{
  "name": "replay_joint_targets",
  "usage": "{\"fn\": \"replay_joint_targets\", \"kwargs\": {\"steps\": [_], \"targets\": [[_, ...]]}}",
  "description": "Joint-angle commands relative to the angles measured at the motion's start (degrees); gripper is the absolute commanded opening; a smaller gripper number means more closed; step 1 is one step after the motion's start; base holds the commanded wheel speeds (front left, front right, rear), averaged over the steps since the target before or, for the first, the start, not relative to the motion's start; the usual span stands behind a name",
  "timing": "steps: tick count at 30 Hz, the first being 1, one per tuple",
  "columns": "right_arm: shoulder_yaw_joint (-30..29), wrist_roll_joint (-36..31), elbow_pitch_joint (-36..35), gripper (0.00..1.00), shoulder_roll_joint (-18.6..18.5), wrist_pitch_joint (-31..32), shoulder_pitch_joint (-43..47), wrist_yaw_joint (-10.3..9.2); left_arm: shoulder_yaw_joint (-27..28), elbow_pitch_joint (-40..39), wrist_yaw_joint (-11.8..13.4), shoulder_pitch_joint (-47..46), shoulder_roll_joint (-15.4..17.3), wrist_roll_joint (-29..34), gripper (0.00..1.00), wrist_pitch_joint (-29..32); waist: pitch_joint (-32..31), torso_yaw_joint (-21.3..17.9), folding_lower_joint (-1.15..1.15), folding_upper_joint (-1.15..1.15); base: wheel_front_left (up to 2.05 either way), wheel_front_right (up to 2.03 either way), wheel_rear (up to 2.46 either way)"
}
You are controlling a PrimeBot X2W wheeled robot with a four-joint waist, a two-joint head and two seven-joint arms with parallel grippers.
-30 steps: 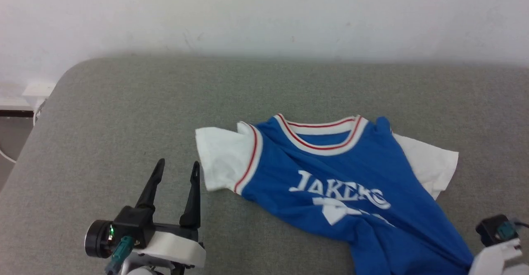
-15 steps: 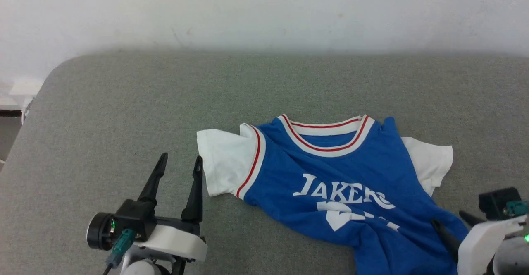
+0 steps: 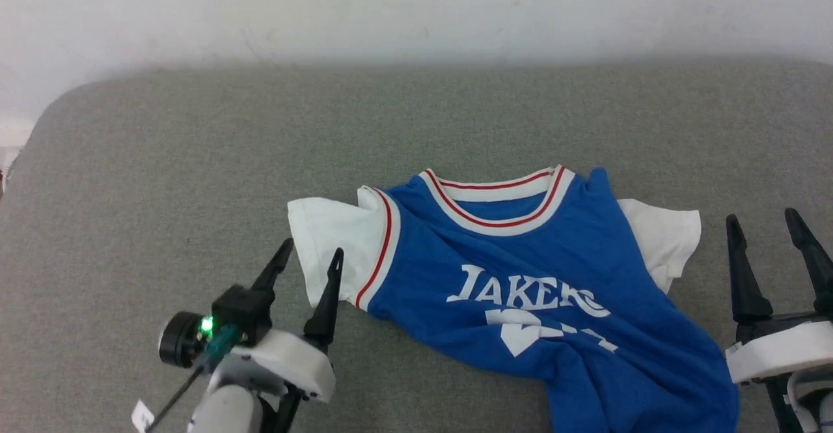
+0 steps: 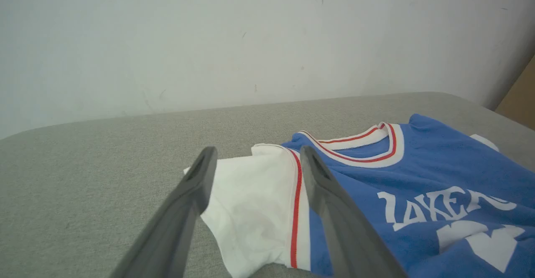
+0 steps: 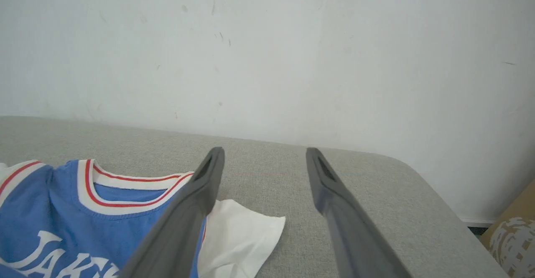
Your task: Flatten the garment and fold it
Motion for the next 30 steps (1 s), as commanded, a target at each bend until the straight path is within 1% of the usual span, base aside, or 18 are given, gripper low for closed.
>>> {"fn": "replay_joint_targets", "kwargs": {"steps": [1,3,4,7,9,13,15,17,21,23,26,30], "targets": [[-0.4,-1.5,0.3,1.0,0.8,-0.9,-1.0,-0.04,-0.3,0.8,-0.2,-2.4,1.5,0.5,1.0,1.3,1.7,-1.2,0.0,0.0,0.0,0.0,0.0],[-0.5,-5.2,0.8,1.0,1.6,-2.0,-1.4,-0.04,-1.7,2.5,-0.5,-5.7,3.8,1.3,1.0,4.8,3.2,-2.1,0.0,0.0,0.0,0.0,0.0],[-0.7,-5.9,1.0,1.0,2.4,-2.4,-1.7,-0.04,-2.5,3.3,-0.7,-7.6,5.0,1.6,1.0,6.8,4.1,-2.6,0.0,0.0,0.0,0.0,0.0],[-1.5,-7.1,1.2,1.0,4.1,-3.4,-2.8,-0.04,-6.3,5.9,-1.0,-13.6,9.2,1.7,1.0,15.1,6.8,-3.9,0.0,0.0,0.0,0.0,0.0],[-1.5,-7.2,1.4,1.0,4.8,-3.8,-3.6,-0.04,-8.6,7.0,-1.0,-18.3,12.3,0.4,1.0,20.0,8.6,-4.9,0.0,0.0,0.0,0.0,0.0],[-0.8,-7.6,2.3,1.0,5.9,-4.3,-4.9,-0.04,-15.5,9.7,-1.0,-26.9,19.5,-4.5,1.0,29.7,11.2,-7.0,0.0,0.0,0.0,0.0,0.0],[-0.2,-7.5,2.8,1.0,6.4,-4.5,-5.5,-0.04,-17.6,11.0,-1.0,-30.1,22.2,-8.5,1.0,34.6,12.1,-8.0,0.0,0.0,0.0,0.0,0.0],[0.2,-7.2,3.3,1.0,7.0,-4.7,-6.1,-0.04,-19.7,12.3,-1.0,-32.7,24.8,-13.1,1.0,40.8,12.8,-8.9,0.0,0.0,0.0,0.0,0.0],[0.4,-6.8,4.4,1.0,7.5,-4.9,-6.9,-0.04,-21.4,13.5,-1.0,-36.2,28.1,-24.4,1.0,55.5,13.6,-10.2,0.0,0.0,0.0,0.0,0.0],[0.2,-6.7,4.8,1.0,7.6,-5.0,-7.2,-0.04,-21.5,13.2,-1.0,-37.6,29.4,-28.1,1.0,61.4,14.0,-10.5,0.0,0.0,0.0,0.0,0.0],[0.1,-6.6,4.6,1.0,7.8,-5.0,-7.7,-0.04,-21.3,12.7,-1.0,-39.1,30.8,-29.9,1.0,66.1,14.5,-10.9,0.0,0.0,0.0,0.0,0.0],[0.3,-6.3,4.3,1.0,8.0,-5.0,-8.1,-0.04,-20.7,12.9,0.1,-39.6,31.0,-31.1,1.0,68.5,15.1,-11.4,0.0,0.0,0.0,0.0,0.0]]}}
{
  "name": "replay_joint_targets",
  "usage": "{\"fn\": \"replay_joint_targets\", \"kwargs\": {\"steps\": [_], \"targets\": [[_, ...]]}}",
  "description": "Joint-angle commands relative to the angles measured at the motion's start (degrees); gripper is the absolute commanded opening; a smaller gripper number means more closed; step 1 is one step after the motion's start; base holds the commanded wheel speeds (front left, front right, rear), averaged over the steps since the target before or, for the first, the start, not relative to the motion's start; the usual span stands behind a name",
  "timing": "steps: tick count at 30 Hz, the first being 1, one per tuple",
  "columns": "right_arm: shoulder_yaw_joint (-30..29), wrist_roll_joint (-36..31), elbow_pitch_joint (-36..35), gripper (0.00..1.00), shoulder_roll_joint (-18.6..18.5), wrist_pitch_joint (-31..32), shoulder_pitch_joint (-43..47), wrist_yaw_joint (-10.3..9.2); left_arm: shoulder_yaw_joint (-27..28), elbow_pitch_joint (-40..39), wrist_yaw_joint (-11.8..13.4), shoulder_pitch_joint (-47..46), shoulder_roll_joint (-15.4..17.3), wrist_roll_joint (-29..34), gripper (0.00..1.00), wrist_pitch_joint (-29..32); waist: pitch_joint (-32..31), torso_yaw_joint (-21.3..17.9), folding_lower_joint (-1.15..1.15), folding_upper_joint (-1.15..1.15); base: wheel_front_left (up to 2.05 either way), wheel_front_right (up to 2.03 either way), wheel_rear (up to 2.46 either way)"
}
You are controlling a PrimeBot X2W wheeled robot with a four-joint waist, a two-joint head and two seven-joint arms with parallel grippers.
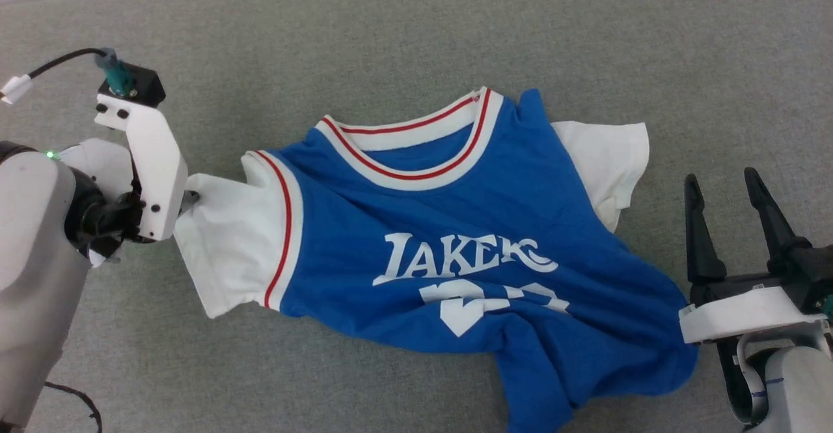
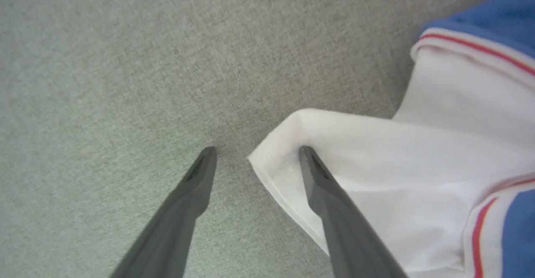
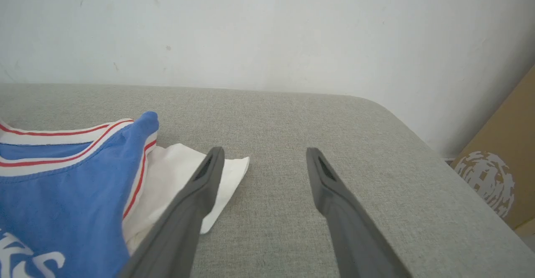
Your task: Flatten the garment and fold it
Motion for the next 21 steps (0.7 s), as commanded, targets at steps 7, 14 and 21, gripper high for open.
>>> {"fn": "replay_joint_targets", "kwargs": {"steps": [7,14,21], "targets": [[-0.1,0.7,-0.5,1.0,0.1,-0.3,-1.3,-0.04,-0.4,0.6,0.6,1.3,-0.2,-2.7,1.0,4.0,1.2,-0.7,-0.01,0.0,0.0,0.0,0.0],[-0.5,0.6,-0.7,1.0,-0.1,-0.3,-1.4,-0.04,0.0,0.9,0.6,3.1,-1.7,-5.5,0.0,3.9,1.7,0.0,-0.01,0.0,0.0,0.0,0.0],[-0.2,0.6,0.8,1.0,-1.6,-0.3,-1.3,-0.04,1.7,-1.0,1.2,3.4,-1.7,-4.8,0.0,-2.6,-0.3,2.0,-0.01,0.0,0.0,0.0,0.0]]}}
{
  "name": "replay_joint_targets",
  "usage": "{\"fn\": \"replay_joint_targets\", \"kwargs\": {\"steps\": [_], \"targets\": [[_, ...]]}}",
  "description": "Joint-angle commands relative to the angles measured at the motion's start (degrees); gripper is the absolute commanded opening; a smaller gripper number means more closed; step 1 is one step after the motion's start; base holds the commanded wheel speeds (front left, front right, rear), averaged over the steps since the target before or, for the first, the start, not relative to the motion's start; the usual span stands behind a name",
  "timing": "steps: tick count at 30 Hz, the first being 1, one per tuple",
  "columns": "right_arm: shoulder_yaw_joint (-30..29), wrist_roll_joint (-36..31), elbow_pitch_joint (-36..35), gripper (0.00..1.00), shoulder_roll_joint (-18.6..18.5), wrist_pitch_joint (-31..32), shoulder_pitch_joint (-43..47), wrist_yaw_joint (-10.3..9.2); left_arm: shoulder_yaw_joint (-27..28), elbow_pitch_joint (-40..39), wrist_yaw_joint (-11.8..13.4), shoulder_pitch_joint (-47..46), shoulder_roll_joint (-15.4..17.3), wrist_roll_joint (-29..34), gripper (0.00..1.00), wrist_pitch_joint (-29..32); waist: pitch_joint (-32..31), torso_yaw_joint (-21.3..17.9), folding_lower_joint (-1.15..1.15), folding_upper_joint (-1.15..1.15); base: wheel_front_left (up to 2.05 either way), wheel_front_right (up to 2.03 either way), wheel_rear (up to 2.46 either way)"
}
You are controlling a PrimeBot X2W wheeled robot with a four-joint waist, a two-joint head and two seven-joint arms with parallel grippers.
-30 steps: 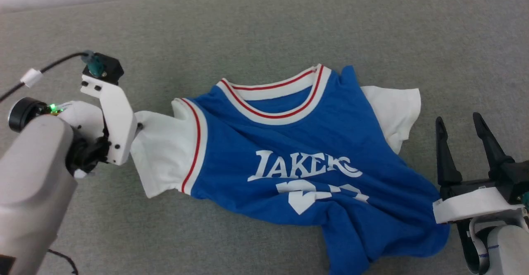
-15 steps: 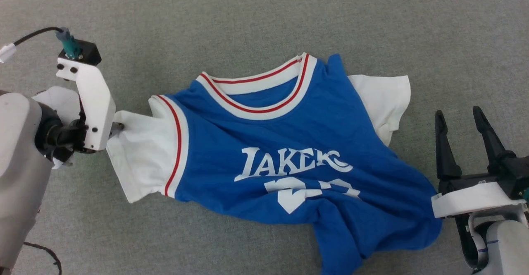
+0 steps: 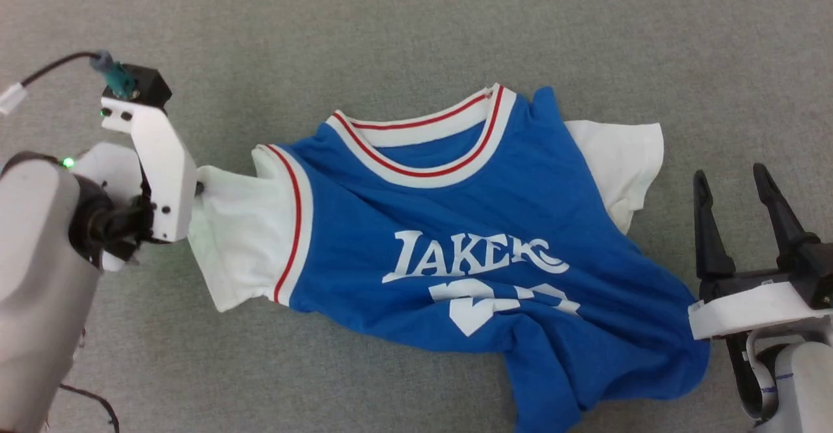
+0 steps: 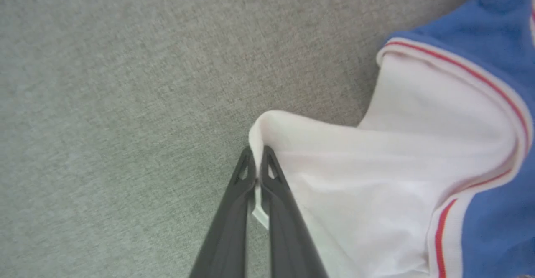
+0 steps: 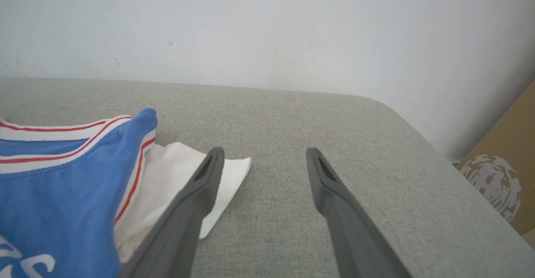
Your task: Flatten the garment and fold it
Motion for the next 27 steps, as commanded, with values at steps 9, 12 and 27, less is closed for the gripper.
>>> {"fn": "replay_joint_targets", "kwargs": {"steps": [9,12,27], "targets": [[6.2,6.9,3.8,1.0,-11.2,13.6,-1.6,-0.04,2.3,-9.0,5.6,8.7,0.6,5.1,0.0,-15.2,-6.1,6.1,0.0,0.0,0.0,0.0,0.0],[8.8,13.6,4.4,1.0,-16.1,26.6,-3.1,-0.04,2.7,-14.5,7.8,12.7,-0.1,5.1,0.0,-17.6,-6.9,8.1,0.0,0.0,0.0,0.0,0.0],[17.5,24.6,6.0,1.0,-30.1,58.7,-17.5,-0.04,0.5,-37.0,13.6,22.6,0.2,7.6,0.0,-18.2,-3.9,14.6,0.0,0.0,0.0,0.0,0.0]]}}
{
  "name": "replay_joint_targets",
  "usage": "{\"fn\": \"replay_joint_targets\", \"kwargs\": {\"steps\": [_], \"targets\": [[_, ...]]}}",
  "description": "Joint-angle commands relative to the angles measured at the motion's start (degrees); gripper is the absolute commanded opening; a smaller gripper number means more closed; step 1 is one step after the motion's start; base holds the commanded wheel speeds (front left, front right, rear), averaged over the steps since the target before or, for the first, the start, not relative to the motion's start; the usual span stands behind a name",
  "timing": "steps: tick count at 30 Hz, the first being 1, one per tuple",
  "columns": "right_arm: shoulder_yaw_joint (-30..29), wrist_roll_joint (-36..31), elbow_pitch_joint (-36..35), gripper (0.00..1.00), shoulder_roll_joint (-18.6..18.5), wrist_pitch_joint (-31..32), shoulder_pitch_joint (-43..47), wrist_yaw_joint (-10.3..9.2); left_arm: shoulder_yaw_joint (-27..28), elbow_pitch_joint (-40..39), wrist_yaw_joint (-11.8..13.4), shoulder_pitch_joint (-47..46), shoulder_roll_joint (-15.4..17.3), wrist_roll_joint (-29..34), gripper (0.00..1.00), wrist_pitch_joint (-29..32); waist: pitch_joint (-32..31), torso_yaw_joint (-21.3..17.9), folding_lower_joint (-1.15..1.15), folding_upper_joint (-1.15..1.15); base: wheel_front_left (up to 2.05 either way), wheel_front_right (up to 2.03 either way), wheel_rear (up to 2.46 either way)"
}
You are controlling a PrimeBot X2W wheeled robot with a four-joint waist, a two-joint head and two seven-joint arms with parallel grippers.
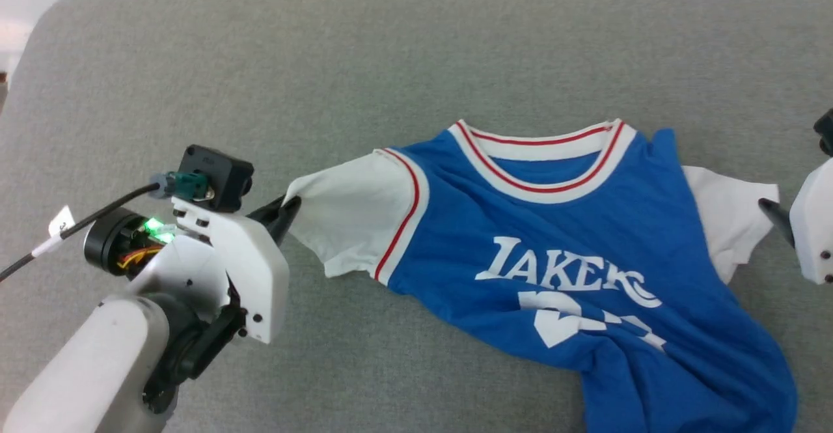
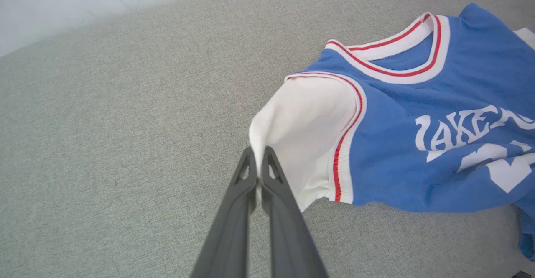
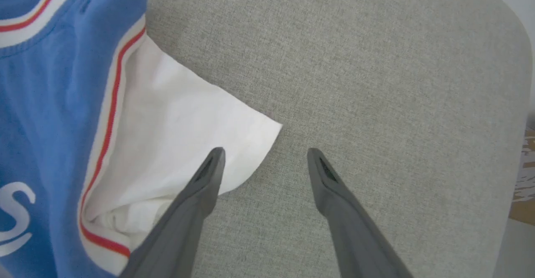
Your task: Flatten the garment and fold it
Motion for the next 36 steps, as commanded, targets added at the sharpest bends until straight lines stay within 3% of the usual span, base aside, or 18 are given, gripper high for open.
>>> {"fn": "replay_joint_targets", "kwargs": {"steps": [1,12,13,14,15,26,36], "targets": [[0.4,0.0,0.8,1.0,-0.5,0.6,-0.9,-0.05,-0.2,-0.6,0.5,0.9,0.2,0.5,0.0,-0.1,1.4,1.3,0.0,0.0,0.0,0.0,0.0],[7.1,1.1,8.3,1.0,-0.3,-0.4,-3.7,-0.05,-1.6,-2.3,0.2,-0.1,-0.4,1.6,0.0,-0.6,4.6,3.5,0.0,0.0,0.0,0.0,0.0],[7.9,1.7,8.8,0.93,-0.2,-0.5,-3.6,-0.05,-1.7,-2.1,0.1,-0.2,-0.5,1.6,0.0,-0.7,4.7,3.5,0.0,0.0,0.0,0.0,0.0],[8.7,2.1,9.2,0.32,-0.1,-0.7,-3.6,-0.05,-1.7,-1.9,0.0,-0.4,-0.5,1.6,0.0,-0.7,4.8,3.5,0.0,0.0,0.0,0.0,0.0],[9.6,2.5,9.4,0.0,-0.2,-1.0,-3.6,-0.05,-1.7,-1.7,0.0,-0.5,-0.5,1.6,0.0,-0.8,4.9,3.5,0.0,0.0,0.0,0.0,0.0],[11.9,2.9,11.1,0.0,-2.7,-11.5,-7.0,-0.05,-1.2,1.3,-1.3,-0.3,-0.2,1.2,0.0,-3.9,0.2,1.4,0.0,0.0,0.0,0.0,0.0],[6.9,1.5,3.2,0.0,-5.9,-19.9,-8.1,-0.05,3.4,2.0,-0.1,0.9,1.0,2.9,0.0,-13.5,-7.1,-2.0,0.0,0.0,0.0,0.0,0.0]]}}
